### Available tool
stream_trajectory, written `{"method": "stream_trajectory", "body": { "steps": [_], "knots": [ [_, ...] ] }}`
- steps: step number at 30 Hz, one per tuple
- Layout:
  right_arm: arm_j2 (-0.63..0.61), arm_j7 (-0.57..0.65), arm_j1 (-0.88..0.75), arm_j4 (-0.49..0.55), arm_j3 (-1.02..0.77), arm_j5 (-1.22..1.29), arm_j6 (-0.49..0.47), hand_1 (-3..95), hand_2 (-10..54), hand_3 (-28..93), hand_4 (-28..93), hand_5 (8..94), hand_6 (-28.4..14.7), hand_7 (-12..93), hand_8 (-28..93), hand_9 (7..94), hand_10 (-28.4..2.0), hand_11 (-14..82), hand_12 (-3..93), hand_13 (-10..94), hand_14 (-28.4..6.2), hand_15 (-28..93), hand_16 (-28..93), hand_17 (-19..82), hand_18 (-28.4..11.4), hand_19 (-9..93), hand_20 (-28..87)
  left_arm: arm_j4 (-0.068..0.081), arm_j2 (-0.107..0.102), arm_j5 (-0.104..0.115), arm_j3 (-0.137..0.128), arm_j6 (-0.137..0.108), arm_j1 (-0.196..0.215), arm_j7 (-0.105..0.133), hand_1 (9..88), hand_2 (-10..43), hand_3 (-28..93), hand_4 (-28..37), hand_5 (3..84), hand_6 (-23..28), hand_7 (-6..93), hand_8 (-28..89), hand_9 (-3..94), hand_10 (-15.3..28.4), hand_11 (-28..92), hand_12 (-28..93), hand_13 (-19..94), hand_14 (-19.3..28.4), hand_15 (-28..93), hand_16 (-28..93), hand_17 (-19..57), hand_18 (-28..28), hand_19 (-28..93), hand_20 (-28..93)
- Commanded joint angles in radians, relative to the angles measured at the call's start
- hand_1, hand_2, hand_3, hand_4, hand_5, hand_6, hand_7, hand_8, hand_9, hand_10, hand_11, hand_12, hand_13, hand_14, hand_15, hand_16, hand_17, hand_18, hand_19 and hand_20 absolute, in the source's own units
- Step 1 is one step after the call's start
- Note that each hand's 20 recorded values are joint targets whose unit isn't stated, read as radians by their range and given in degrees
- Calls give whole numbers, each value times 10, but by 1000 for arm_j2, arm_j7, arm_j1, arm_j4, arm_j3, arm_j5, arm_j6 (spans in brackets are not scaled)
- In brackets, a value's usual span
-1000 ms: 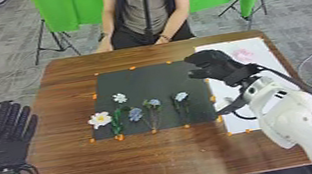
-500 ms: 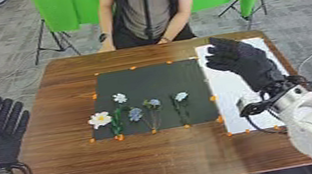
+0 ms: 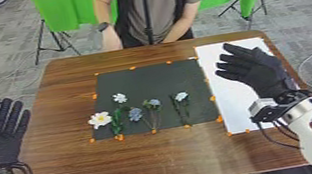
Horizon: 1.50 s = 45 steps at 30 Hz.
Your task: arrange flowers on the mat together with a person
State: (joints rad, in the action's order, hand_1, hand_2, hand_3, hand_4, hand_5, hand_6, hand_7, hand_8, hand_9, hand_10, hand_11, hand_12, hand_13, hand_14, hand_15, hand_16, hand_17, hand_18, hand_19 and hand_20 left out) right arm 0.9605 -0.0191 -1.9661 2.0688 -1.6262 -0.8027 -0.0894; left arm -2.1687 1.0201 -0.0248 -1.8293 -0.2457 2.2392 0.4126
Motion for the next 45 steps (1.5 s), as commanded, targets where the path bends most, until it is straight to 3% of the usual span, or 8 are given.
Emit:
{"method": "stream_trajectory", "body": {
  "steps": [1, 13, 24, 28, 32, 35, 37, 45],
  "knots": [
    [-6, -10, -3, 10, 1, -15, 23, 157, -6, 711, -243, 339, -59, 60, -64, 330, -171, 22, 152, 287, -146, 61, 262, 104, -164, 323, 126, -11, 10, 8, 7, -18, 19, -2, 252, 138, 682, -283, 406, 76, 126, -103, 350, 129, 170, 68, 244, 122, 222, -65, -51, 112, 255, 97],
    [-24, -4, 62, 4, 57, -28, 41, 165, 13, 707, -244, 354, -56, 78, -73, 353, -174, 29, 157, 314, -148, 89, 257, 109, -170, 341, 129, -11, 2, 16, 21, -24, 6, 7, 254, 139, 685, -283, 394, 73, 126, -103, 335, 126, 167, 65, 244, 121, 223, -65, -51, 112, 257, 97],
    [-28, 32, 104, -4, 105, -39, 43, 174, 30, 705, -242, 355, -58, 79, -73, 350, -175, 28, 158, 314, -148, 98, 248, 109, -172, 350, 126, -8, -3, 0, 50, -29, 7, -25, 258, 140, 683, -283, 399, 74, 132, -105, 341, 127, 174, 66, 247, 122, 228, -66, -53, 112, 261, 97],
    [-23, 74, 126, -12, 127, -7, 24, 175, 44, 708, -243, 363, -56, 86, -75, 358, -175, 31, 159, 318, -149, 110, 245, 108, -173, 359, 127, -3, 5, 7, 72, -4, -6, -30, 258, 141, 683, -283, 401, 75, 134, -105, 343, 127, 176, 66, 248, 122, 231, -67, -53, 112, 262, 97],
    [-29, 61, 152, -15, 149, -39, 36, 177, 51, 705, -243, 368, -56, 90, -79, 361, -177, 31, 160, 318, -152, 122, 239, 106, -175, 368, 125, 2, -2, -4, 71, 14, -5, -8, 258, 142, 682, -283, 406, 78, 134, -105, 347, 129, 179, 67, 248, 122, 231, -68, -54, 112, 263, 97],
    [-20, 61, 159, -14, 156, -23, 29, 176, 52, 705, -240, 369, -56, 92, -80, 361, -177, 32, 161, 316, -152, 129, 230, 106, -175, 371, 121, -4, 12, 12, 69, 4, 9, -25, 258, 142, 681, -283, 408, 78, 134, -105, 348, 129, 179, 67, 248, 122, 231, -68, -54, 112, 262, 96],
    [-18, 52, 173, -16, 168, -34, 18, 178, 53, 704, -240, 370, -57, 91, -80, 361, -177, 31, 161, 316, -152, 131, 227, 105, -175, 372, 119, -11, 12, -5, 63, -10, 20, -32, 260, 143, 679, -283, 409, 77, 134, -105, 351, 130, 181, 67, 249, 122, 231, -69, -54, 112, 263, 96],
    [-24, 51, 217, -30, 198, -34, 16, 178, 55, 702, -239, 369, -47, 91, -80, 362, -170, 31, 161, 315, -153, 134, 220, 106, -176, 380, 120, 2, 3, 1, 71, 2, -10, -29, 258, 146, 680, -283, 413, 78, 136, -107, 354, 129, 182, 66, 250, 123, 237, -70, -54, 112, 265, 96]
  ]
}}
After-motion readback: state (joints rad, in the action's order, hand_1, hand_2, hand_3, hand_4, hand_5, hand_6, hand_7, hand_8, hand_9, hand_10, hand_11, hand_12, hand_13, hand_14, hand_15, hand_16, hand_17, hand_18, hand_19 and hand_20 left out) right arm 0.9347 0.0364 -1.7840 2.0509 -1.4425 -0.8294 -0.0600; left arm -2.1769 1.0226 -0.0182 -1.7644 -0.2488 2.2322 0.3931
